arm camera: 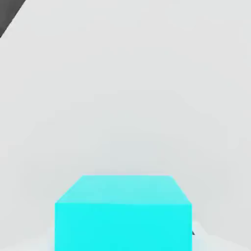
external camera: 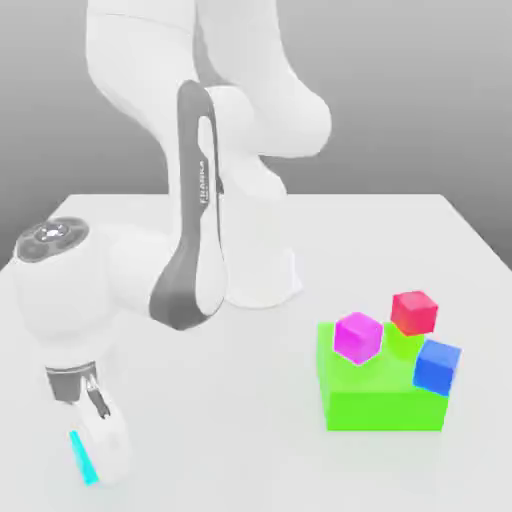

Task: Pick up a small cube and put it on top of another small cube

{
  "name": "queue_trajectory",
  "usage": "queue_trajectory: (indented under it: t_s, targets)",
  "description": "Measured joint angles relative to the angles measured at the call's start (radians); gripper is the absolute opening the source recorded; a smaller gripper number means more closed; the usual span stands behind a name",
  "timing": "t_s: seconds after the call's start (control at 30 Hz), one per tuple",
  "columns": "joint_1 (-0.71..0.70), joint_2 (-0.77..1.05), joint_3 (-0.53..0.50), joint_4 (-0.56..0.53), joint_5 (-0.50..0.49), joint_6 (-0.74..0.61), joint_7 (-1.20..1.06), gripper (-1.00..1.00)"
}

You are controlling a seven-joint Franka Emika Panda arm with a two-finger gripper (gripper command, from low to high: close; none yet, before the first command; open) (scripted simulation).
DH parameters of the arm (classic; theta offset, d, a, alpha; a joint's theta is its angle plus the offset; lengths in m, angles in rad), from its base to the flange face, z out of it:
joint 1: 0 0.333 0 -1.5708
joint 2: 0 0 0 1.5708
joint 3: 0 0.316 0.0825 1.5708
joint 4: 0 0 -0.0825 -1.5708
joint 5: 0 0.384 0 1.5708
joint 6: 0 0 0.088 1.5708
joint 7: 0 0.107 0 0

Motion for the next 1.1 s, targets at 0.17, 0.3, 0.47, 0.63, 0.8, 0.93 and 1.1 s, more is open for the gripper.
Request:
queue_trajectory:
  t_s: [0.17, 0.3, 0.47, 0.63, 0.8, 0.93, 1.1]
  targets:
    - [0.090, -0.180, 0.098, -0.071, 0.007, -0.104, -0.003, -1.00]
    - [0.273, -0.324, 0.187, -0.140, 0.053, -0.173, -0.034, -1.00]
    - [0.426, -0.498, 0.274, -0.228, 0.114, -0.256, -0.074, -1.00]
    - [0.602, -0.666, 0.377, -0.317, 0.180, -0.333, -0.117, -1.00]
    - [0.777, -0.805, 0.466, -0.404, 0.235, -0.385, -0.152, -1.00]
    - [0.780, -0.710, 0.509, -0.439, 0.236, -0.257, -0.148, -1.00]
    - [0.770, -0.621, 0.532, -0.458, 0.231, -0.148, -0.139, 1.00]
